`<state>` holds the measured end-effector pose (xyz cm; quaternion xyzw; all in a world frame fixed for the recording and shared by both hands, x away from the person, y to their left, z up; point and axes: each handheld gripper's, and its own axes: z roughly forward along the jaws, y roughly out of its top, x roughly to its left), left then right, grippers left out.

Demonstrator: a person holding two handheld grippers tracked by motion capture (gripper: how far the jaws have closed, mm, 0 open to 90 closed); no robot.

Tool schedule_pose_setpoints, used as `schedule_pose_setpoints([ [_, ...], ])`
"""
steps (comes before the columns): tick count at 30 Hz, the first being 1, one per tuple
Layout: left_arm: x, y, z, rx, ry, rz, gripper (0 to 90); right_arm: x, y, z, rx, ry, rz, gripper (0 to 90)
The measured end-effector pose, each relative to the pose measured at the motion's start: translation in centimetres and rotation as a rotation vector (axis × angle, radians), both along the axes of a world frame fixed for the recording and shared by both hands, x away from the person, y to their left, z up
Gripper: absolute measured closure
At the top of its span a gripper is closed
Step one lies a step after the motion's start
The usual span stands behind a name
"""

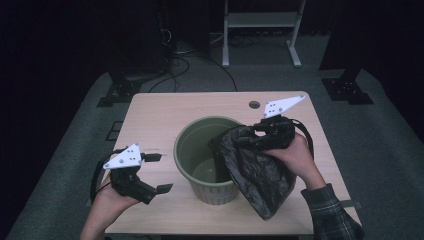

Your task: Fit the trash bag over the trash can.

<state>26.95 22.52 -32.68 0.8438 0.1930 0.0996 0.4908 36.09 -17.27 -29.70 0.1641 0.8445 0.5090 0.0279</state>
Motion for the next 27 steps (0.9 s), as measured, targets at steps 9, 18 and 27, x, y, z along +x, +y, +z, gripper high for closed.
schedule_pose_setpoints([
  [9,1.3,-1.3,2.5,-0.030,-0.023,-0.079,3.6,0.1,0.4,-0.1,0.003,-0.002,0.009,56.6],
  [18,3.5,-4.0,3.9,-0.034,-0.052,-0.135,4.0,0.1,1.1,-0.1,-0.023,-0.034,0.023,82.3],
  [27,5.2,-6.1,4.1,-0.017,-0.042,-0.167,4.4,-0.2,3.3,0.5,-0.033,-0.052,0.110,85.8],
])
